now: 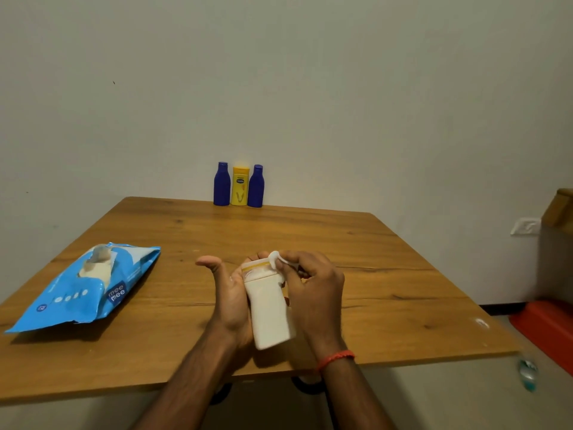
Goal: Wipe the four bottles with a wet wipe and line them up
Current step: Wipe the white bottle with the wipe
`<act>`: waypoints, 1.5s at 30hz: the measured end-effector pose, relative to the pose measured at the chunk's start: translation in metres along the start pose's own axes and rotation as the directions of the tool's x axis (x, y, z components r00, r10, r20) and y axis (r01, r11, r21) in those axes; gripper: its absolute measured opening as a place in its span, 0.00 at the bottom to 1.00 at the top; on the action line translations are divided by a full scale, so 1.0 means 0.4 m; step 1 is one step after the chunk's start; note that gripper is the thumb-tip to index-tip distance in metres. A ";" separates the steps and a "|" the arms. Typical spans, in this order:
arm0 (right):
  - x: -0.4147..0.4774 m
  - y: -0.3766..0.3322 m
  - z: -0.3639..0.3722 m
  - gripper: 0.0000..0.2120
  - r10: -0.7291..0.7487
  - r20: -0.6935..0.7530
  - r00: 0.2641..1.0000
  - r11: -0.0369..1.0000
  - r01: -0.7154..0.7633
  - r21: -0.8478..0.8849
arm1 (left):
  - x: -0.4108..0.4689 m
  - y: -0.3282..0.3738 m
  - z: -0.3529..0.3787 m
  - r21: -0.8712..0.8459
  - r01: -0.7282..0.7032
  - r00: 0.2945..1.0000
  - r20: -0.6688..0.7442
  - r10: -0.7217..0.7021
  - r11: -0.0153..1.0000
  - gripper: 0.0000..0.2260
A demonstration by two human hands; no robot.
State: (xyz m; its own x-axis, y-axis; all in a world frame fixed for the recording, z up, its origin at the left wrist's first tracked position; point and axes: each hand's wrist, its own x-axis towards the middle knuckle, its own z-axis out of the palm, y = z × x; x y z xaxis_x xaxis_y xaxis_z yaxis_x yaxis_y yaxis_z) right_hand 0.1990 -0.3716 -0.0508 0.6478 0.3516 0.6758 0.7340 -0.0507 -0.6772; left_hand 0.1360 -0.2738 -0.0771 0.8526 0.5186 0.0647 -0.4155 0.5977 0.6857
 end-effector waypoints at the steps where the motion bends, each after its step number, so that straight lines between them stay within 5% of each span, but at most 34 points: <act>1: -0.002 -0.001 -0.002 0.08 0.013 -0.025 1.000 1.000 -0.013 0.003 | 0.001 0.000 0.004 0.014 -0.008 1.000 0.000 0.008 1.000 0.54; 10: -0.045 -0.061 0.010 0.08 -0.443 0.203 0.873 0.861 0.477 -0.176 | -0.023 0.004 0.028 0.060 -0.043 0.996 -0.080 0.047 0.997 0.48; 15: -0.028 -0.044 0.008 0.12 -0.216 0.037 0.976 0.962 0.219 -0.162 | -0.031 0.010 0.040 0.169 -0.040 0.998 -0.033 0.046 0.985 0.53; 20: -0.055 -0.077 -0.008 0.10 -0.427 0.250 0.869 0.865 0.473 -0.167 | -0.030 0.011 0.044 0.217 -0.134 0.985 -0.075 0.154 0.967 0.46; 27: -0.105 -0.030 -0.065 0.11 -0.238 0.296 0.925 0.970 0.210 0.123 | -0.049 0.014 0.040 0.242 -0.263 0.961 -0.018 0.276 0.934 0.44; 31: -0.094 -0.024 -0.071 0.10 -0.129 0.050 0.990 0.988 0.124 0.090 | -0.055 0.012 0.058 0.362 -0.318 0.948 0.112 0.298 0.877 0.52; 35: -0.056 -0.053 -0.067 0.10 -0.066 -0.129 0.989 0.988 0.083 0.129 | -0.064 0.007 0.070 0.476 -0.420 0.908 0.213 0.362 0.773 0.46; 41: -0.062 -0.090 -0.099 0.12 -0.425 0.118 0.898 0.905 0.416 0.094 | -0.070 0.027 0.074 0.511 -0.565 0.825 0.334 0.456 0.649 0.44; 45: -0.031 -0.101 -0.118 0.11 -0.338 0.228 0.913 0.939 0.344 0.016 | -0.076 0.040 0.062 0.518 -0.624 0.781 0.435 0.448 0.585 0.39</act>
State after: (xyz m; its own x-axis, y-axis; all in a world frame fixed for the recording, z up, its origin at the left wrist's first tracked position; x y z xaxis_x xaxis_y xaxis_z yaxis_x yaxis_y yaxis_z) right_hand 0.1709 -0.4180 -0.0181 0.2969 0.5513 0.7797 0.9086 0.0880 -0.4083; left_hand 0.1114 -0.2952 -0.0500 0.6180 0.4070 0.6726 -0.6107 -0.2902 0.7368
